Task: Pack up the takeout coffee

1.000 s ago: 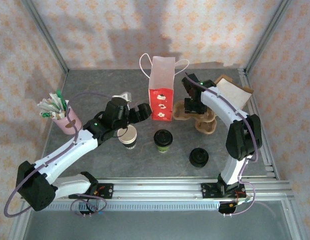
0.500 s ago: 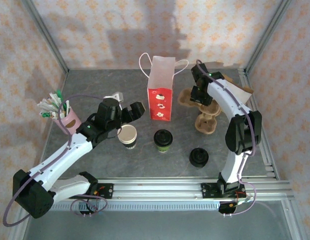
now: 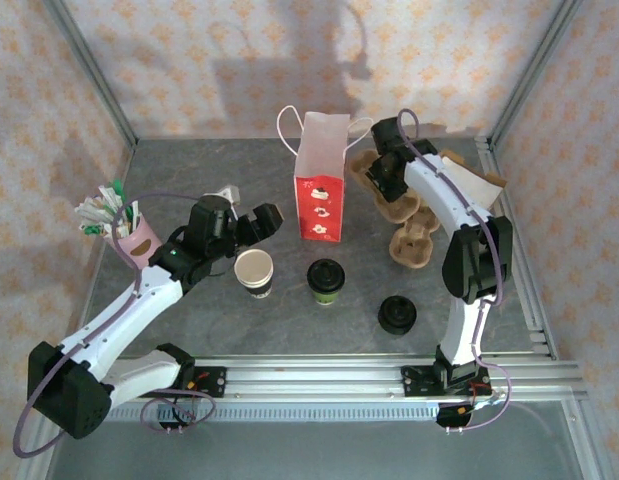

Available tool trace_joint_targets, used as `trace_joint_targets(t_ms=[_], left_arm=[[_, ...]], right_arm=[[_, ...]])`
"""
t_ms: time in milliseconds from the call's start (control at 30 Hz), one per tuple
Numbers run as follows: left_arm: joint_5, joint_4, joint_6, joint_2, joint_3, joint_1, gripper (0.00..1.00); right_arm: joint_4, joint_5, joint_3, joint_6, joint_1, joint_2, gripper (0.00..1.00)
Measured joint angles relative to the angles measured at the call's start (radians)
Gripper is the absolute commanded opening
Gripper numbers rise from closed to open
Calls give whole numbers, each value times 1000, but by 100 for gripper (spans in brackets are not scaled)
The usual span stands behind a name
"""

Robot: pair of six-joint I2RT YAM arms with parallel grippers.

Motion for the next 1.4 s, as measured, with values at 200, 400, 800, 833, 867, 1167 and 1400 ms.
trace_joint_targets(t_ms=[200, 400, 800, 833, 867, 1167, 1400], left_arm=[[14, 0, -7, -1, -7, 6, 97], [24, 0, -7, -13, -7, 8, 97], [24, 0, -22, -14, -16, 13, 97], [24, 0, -21, -14, -16, 13, 97], [24, 0, -21, -14, -16, 13, 97], [0, -18, 24, -5, -16, 43, 97], [-3, -19, 31, 8, -16, 98, 97]], right_arm=[[69, -8, -59, 185, 25, 11, 46], [126, -21, -141, 335, 45, 34, 46], [195, -56, -201, 380, 56, 43, 80], [195, -55, -204, 356, 56, 41, 80], [193, -54, -206, 328, 56, 37, 80], [122, -27, -162, -184, 42, -55, 72], [52, -63, -148, -527, -8, -18, 60]])
